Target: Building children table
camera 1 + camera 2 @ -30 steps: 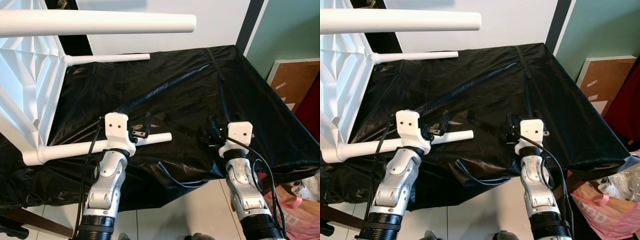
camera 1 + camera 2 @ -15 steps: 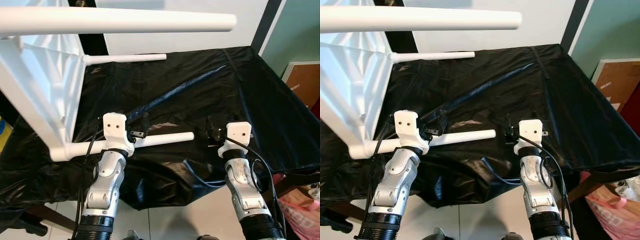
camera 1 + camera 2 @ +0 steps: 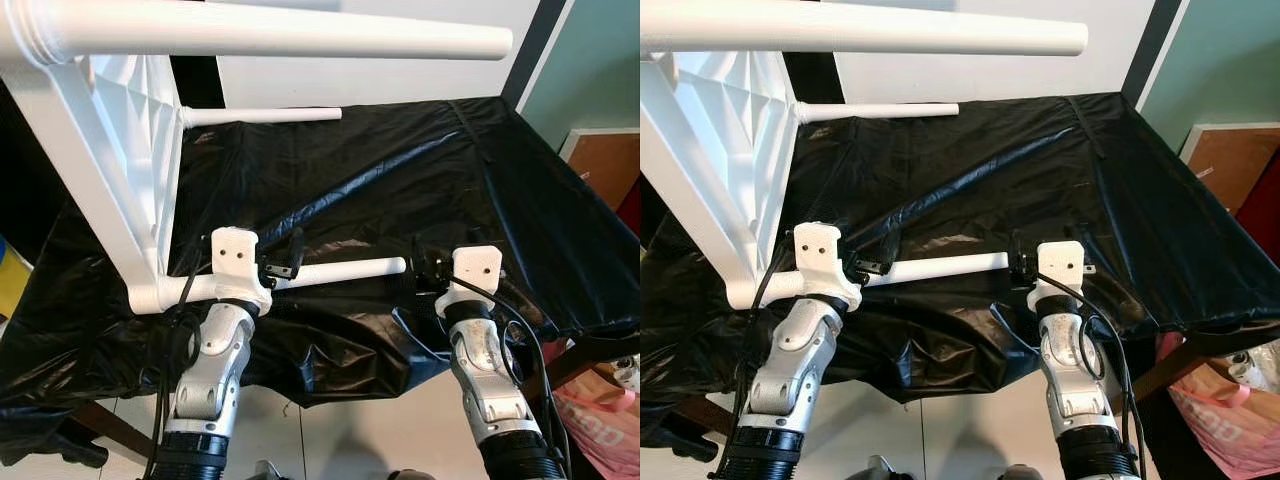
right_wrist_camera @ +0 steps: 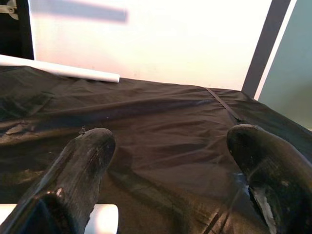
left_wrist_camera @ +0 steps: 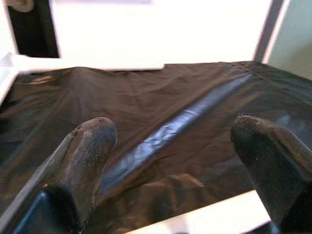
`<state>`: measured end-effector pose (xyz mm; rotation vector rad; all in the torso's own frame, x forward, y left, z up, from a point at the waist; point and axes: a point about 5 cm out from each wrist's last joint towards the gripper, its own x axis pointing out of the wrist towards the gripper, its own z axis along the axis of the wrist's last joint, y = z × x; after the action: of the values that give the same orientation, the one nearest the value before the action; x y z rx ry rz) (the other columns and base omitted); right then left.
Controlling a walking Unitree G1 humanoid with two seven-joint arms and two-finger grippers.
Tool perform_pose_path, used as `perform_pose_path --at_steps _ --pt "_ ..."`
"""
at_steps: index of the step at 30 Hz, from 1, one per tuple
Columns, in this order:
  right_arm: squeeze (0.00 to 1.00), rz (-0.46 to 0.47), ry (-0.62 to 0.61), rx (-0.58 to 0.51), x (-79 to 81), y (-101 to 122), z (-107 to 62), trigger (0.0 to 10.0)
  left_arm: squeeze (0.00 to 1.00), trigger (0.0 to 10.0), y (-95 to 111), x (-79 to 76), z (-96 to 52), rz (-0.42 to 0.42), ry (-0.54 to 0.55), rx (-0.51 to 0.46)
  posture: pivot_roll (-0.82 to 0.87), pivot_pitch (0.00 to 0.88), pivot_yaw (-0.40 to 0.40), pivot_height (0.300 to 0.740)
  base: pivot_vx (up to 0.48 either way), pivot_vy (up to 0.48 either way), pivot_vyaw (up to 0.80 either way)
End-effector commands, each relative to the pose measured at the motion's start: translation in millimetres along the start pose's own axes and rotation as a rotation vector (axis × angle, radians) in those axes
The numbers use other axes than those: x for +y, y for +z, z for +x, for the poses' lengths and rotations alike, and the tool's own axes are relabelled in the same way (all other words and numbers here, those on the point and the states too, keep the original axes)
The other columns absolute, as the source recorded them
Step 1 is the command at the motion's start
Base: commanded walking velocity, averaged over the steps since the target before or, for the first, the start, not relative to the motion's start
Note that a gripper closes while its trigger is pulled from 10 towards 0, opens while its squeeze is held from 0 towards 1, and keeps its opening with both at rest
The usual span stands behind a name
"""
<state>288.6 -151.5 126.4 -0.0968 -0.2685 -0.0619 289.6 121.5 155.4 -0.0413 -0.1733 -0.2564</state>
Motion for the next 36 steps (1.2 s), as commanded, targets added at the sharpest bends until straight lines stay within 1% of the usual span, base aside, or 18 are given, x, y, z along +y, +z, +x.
perform_pose_path --at_steps 1,16,36 --pt "0.0 -0.001 -0.002 0.004 -0.7 -1.1 -0.9 10.0 0.0 10.0 -2.0 -2.1 -1.2 0.004 -0.005 0.011 -0.06 0.039 -0.002 0.74 0.0 0.0 0.0" --pt "0.0 -0.001 -0.009 0.009 -1.7 -1.5 -2.1 10.0 0.0 10.0 -3.3 -1.5 -1.3 -0.023 0.0 0.026 -0.06 0.052 0.001 0.74 0.0 0.0 0.0" --pt "0.0 0.001 -0.015 0.013 -2.0 -2.1 -2.0 10.0 0.0 10.0 -4.4 -2.6 -0.8 -0.025 -0.004 0.037 -0.06 0.055 0.005 0.74 0.0 0.269 0.0"
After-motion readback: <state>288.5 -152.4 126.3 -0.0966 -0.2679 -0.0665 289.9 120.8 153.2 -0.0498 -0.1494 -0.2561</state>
